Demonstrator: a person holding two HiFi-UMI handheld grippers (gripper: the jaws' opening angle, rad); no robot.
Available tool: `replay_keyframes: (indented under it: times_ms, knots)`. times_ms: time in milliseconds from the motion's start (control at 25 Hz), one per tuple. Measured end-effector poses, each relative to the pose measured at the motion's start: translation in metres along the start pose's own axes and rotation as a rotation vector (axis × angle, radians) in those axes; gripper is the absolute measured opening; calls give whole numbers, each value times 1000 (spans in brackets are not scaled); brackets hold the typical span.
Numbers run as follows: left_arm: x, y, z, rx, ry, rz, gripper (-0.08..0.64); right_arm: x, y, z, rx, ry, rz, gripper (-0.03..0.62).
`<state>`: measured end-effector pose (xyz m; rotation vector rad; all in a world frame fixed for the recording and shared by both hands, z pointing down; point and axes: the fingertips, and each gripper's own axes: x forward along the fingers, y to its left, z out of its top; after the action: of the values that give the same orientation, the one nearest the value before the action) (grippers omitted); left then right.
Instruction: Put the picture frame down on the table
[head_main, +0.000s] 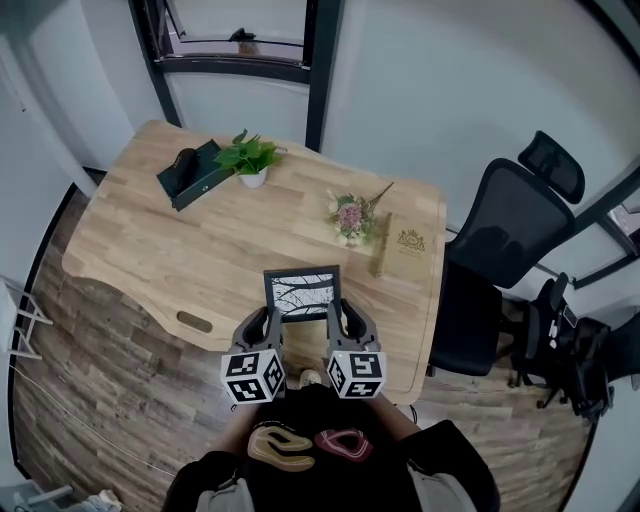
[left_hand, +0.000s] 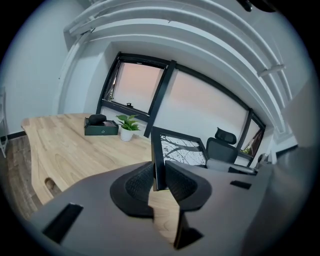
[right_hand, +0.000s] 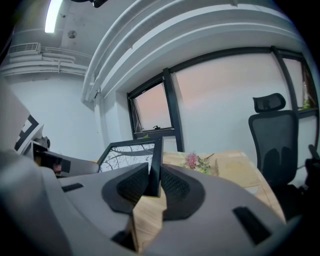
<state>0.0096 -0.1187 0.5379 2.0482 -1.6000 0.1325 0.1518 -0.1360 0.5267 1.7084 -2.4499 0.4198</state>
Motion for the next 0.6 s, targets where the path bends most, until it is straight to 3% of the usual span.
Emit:
replay_keyframes:
  times_ms: [280, 440, 600]
  knots:
    - [12, 35, 20, -4, 18, -23, 83, 33, 21, -1, 64, 34, -3, 86]
    - [20, 52, 28, 40, 26, -38, 83, 50, 32, -3, 66, 52, -29, 86]
    - [31, 73, 39, 14, 28, -58, 83, 70, 45, 3, 47, 43, -42, 86]
